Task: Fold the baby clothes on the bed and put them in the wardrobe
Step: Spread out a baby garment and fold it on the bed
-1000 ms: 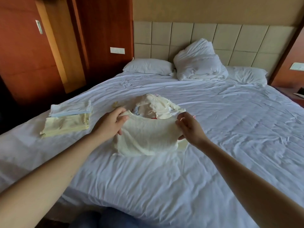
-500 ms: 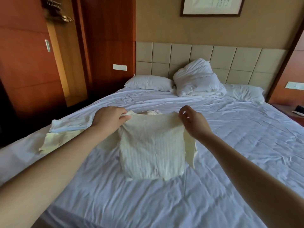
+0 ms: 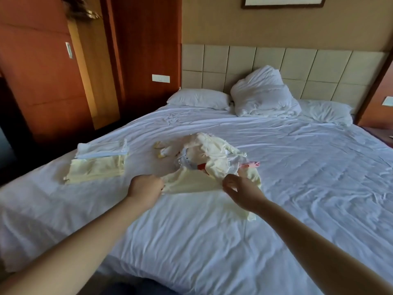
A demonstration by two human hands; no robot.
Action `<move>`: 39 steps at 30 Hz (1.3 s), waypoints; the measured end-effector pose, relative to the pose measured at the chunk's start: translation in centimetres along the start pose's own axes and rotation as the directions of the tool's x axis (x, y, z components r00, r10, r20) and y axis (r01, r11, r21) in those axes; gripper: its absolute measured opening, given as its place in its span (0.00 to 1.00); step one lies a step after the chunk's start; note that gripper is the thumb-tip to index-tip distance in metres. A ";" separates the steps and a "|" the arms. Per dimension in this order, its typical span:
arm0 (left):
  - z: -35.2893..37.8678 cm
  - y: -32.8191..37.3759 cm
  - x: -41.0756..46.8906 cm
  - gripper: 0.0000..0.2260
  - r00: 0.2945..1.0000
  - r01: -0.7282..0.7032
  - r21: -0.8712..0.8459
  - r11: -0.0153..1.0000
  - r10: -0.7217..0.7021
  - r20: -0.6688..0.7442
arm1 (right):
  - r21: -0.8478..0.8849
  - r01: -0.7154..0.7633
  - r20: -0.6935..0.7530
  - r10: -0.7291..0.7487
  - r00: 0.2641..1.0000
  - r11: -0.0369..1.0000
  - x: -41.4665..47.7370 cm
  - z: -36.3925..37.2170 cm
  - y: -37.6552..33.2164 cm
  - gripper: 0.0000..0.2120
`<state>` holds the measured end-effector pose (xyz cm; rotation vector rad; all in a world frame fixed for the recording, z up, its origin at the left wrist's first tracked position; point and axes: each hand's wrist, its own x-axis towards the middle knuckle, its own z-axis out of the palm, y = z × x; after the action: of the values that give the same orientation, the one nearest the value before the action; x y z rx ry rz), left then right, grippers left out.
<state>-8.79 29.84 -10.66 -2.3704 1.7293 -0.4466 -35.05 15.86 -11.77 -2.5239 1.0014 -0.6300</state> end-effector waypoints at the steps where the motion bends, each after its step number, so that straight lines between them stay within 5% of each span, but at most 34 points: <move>1: 1.6 0.7 -0.9 0.07 0.998 -0.016 0.009 1.000 0.015 0.068 | 0.009 -0.030 0.072 0.029 0.997 1.000 -1.2 1.5 0.6 0.04; 6: 6.5 3.4 -4.5 0.10 0.956 -0.085 0.024 0.996 0.075 0.283 | 0.015 -0.056 0.318 0.049 0.947 0.998 -6.5 6.7 2.0 0.05; 14: 6.5 4.9 -6.5 0.10 0.873 -0.127 0.019 0.992 0.102 0.477 | -0.032 -0.002 0.404 0.015 0.915 0.999 -10.3 9.3 3.1 0.08; 19: 4.7 7.0 -5.5 0.19 0.949 -0.076 -0.201 0.977 0.133 0.287 | 0.011 -0.087 0.322 0.078 0.944 0.996 -9.5 6.8 3.2 0.11; 23: 4.7 10.9 -5.2 0.14 0.913 -0.291 -0.534 0.794 0.398 0.094 | -0.045 -0.194 0.182 0.199 0.963 0.980 -9.7 5.7 4.7 0.14; 28: 6.4 16.2 -4.6 0.24 0.823 -0.521 -0.433 0.736 0.567 -0.026 | -0.170 -0.161 0.318 0.209 0.925 0.972 -10.5 6.3 7.2 0.27; 33: 7.5 17.9 -4.2 0.06 0.893 -0.433 -0.454 0.779 0.441 -0.094 | -0.166 -0.140 0.294 0.185 0.938 0.976 -10.6 6.9 7.8 0.23; 39: 7.5 17.7 -3.7 0.03 0.941 -0.331 -0.629 0.703 0.298 -0.162 | -0.210 -0.155 0.207 0.199 0.958 0.965 -9.8 7.2 7.6 0.19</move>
<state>-23.18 27.58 -23.75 -2.3618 2.5880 0.2071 -41.88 18.75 -24.02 -2.5545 1.2364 -0.1946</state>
